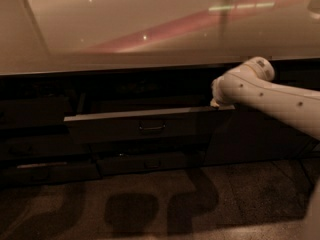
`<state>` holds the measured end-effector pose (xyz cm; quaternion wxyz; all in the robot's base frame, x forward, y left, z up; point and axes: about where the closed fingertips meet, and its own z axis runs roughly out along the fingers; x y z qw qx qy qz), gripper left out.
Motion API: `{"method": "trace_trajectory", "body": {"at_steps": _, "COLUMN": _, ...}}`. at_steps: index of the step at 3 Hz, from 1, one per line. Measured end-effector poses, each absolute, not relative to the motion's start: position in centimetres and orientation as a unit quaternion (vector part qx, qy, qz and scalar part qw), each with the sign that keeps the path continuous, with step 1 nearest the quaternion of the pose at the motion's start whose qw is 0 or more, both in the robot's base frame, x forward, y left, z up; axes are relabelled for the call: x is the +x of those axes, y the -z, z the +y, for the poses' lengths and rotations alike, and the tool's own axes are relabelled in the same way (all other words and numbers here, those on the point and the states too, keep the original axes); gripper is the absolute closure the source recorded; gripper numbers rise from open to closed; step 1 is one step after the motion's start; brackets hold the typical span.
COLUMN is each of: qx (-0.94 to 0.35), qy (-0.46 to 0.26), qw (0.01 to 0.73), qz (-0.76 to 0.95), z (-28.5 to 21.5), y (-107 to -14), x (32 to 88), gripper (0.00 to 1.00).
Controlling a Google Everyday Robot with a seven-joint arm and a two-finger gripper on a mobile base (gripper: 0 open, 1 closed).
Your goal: Open top drawer
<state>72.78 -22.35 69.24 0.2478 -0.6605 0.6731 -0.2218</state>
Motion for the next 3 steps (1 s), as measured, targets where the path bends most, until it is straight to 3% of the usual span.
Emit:
{"method": "trace_trajectory", "body": {"at_steps": 1, "qx": -0.634, "qy": 0.246, "qw": 0.291, "qz": 0.673, "z": -23.02, "y": -70.60, "x": 71.12, "gripper": 0.00}}
{"method": "trace_trajectory", "body": {"at_steps": 3, "qx": -0.601, "qy": 0.226, "qw": 0.331, "qz": 0.691, "z": -23.27, "y": -71.06, "x": 70.65, "gripper": 0.00}}
